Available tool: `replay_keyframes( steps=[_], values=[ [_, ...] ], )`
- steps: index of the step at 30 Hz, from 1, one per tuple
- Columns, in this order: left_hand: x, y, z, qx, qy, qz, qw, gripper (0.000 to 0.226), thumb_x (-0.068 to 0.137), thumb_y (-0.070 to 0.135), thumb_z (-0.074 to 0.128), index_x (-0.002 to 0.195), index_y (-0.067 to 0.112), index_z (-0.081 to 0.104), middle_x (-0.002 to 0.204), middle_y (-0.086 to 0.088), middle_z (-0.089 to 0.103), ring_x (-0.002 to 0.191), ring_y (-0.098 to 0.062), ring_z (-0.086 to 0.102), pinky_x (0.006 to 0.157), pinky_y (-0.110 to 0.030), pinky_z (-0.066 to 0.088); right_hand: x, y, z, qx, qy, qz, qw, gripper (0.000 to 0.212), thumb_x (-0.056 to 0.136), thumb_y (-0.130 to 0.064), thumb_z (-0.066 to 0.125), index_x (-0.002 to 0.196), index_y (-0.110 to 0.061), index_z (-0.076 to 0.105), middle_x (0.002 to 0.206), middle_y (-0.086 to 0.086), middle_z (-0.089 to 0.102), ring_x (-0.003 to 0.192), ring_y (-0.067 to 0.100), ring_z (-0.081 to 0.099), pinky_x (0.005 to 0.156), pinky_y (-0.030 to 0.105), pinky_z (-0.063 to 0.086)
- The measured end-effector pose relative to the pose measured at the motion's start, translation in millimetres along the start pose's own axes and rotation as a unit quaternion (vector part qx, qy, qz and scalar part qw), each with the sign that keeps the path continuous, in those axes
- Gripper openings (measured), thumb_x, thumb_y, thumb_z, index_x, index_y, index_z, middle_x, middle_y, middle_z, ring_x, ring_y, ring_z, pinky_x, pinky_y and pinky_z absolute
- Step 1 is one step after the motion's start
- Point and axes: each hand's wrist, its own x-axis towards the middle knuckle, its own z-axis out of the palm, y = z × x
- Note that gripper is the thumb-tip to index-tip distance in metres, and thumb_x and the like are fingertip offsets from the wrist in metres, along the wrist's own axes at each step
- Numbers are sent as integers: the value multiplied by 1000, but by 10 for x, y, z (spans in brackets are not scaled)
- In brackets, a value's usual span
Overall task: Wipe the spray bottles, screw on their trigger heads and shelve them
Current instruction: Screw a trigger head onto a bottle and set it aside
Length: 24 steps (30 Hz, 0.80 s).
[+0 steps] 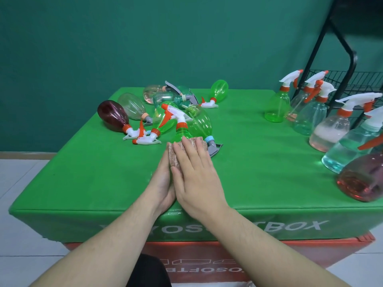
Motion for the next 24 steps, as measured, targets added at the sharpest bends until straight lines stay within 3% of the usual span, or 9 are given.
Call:
replay_keyframes(
  steps=[4,8,11,15,20,24],
  values=[
    [-1,10,25,9,7,6,1000,54,107,52,36,143,18,57,143,-2,64,132,-14,60,112,-32,41,200,1,-26,-25,-15,13,999,57,102,-37,28,156,-17,35,164,5,29,153,29,18,124,50,19],
    [-7,41,16,-14,21,-15,1000,45,109,46,39,142,24,60,139,-2,67,128,-15,63,93,-33,59,408,19,-76,-9,-40,40,998,61,100,-39,24,154,-15,38,163,6,32,151,29,24,125,46,18],
    [-27,73,45,-33,18,-19,999,42,108,48,39,132,28,66,129,-3,72,119,-19,69,86,-42,59,549,2,-138,21,-63,53,996,51,105,-33,33,153,-15,41,163,5,32,149,25,26,125,35,14],
    [-32,87,61,-31,13,-14,999,40,107,50,40,127,29,69,124,-3,75,104,-17,74,83,-42,58,641,-28,-166,73,-76,93,990,50,105,-33,39,153,-19,41,163,0,29,145,22,30,120,38,27],
    [-13,49,19,-48,18,-11,999,41,107,49,41,129,28,69,125,-4,74,109,-17,73,77,-36,61,449,-13,-86,79,-38,67,994,51,104,-32,38,152,-15,41,163,6,30,148,26,27,124,40,22],
    [86,-14,-56,-41,37,-20,998,52,105,55,45,142,22,60,136,-3,68,124,-17,66,93,-33,58,213,61,-63,52,-49,32,997,62,102,-41,20,158,-18,31,167,4,19,155,26,13,125,48,16]
  ],
)
